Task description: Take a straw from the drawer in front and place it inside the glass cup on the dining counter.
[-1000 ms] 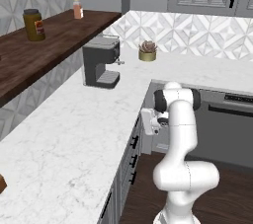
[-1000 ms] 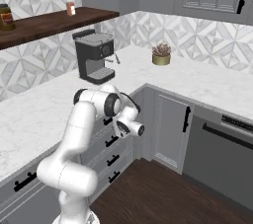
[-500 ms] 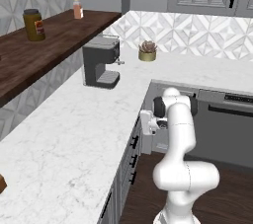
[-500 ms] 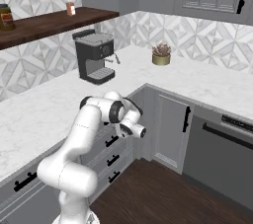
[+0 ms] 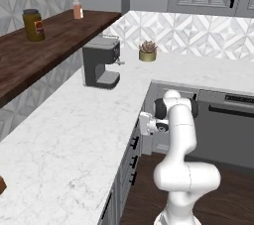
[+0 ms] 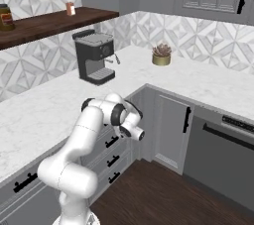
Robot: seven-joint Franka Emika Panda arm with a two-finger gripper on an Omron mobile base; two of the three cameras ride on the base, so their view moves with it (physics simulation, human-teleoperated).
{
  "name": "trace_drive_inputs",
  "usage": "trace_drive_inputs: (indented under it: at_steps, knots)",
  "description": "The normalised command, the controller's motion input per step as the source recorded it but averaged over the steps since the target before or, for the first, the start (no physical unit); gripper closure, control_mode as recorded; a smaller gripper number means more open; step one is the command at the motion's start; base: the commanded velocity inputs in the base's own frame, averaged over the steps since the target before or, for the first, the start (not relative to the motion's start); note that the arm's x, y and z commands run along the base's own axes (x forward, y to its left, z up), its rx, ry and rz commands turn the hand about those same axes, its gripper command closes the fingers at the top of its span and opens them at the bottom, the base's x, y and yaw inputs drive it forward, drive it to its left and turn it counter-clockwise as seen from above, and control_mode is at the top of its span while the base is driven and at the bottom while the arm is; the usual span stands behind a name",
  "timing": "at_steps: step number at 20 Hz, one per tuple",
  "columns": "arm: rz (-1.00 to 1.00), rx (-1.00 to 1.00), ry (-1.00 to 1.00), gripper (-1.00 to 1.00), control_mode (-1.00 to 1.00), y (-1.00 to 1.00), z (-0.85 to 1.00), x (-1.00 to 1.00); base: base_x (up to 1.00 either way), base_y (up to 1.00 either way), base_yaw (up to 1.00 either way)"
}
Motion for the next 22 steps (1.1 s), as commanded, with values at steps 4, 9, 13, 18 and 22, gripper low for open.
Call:
trace_drive_inputs:
  at_steps: [4, 9, 13, 18, 22]
  knots:
    - [0.01, 0.0, 0.0, 1.0, -1.0, 0.39, 0.0, 0.0, 0.0, 0.0, 0.0]
    - [0.02, 0.0, 0.0, 1.0, -1.0, 0.06, 0.0, -0.06, 0.0, 0.0, 0.0]
    - [0.04, 0.01, 0.0, 1.0, -1.0, -0.41, 0.0, -0.41, 0.0, 0.0, 0.0]
    - [0.01, 0.05, -0.06, 1.0, -1.0, -0.93, 0.04, -0.65, 0.0, 0.0, 0.0]
    - [0.0, 0.08, -0.07, 1.0, -1.0, -1.0, 0.08, -0.69, 0.0, 0.0, 0.0]
